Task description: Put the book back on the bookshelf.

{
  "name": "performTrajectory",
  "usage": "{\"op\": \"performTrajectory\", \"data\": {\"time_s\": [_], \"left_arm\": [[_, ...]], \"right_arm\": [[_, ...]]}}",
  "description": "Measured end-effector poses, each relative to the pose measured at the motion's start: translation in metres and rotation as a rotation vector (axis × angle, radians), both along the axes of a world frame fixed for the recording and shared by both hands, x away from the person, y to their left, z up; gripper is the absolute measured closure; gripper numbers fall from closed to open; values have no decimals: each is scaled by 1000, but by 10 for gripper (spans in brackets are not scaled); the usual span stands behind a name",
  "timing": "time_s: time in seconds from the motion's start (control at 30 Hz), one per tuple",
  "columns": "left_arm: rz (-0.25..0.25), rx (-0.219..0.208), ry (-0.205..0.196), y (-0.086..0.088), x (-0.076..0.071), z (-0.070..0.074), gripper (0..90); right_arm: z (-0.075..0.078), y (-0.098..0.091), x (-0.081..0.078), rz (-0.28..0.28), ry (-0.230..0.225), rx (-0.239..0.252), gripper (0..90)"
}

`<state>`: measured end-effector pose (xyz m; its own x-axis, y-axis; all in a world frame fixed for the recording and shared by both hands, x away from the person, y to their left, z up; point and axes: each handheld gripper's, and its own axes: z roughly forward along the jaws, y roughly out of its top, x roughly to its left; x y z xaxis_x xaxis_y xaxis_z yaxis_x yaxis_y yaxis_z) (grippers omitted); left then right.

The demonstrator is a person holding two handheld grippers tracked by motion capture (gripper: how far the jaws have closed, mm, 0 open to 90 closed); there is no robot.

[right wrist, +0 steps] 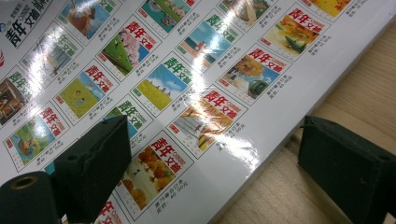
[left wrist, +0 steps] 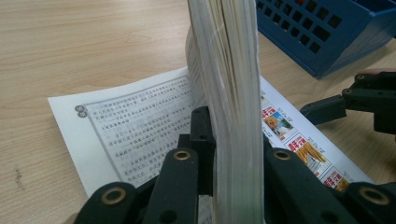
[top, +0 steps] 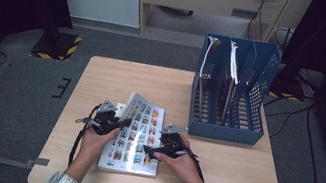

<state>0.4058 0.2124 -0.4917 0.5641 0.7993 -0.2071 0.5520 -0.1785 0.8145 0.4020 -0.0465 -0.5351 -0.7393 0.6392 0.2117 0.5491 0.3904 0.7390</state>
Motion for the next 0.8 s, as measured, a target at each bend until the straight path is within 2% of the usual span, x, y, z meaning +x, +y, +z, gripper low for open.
{"op": "performTrajectory", "data": {"time_s": [0.5, 0.8], "left_arm": [[-12, -36, -50, 2, -7, 11, 803], [-14, -37, -68, 2, -9, 15, 803]], "right_arm": [[4, -2, 8, -18, 8, 25, 105], [4, 0, 17, 1, 37, 47, 93]]}}
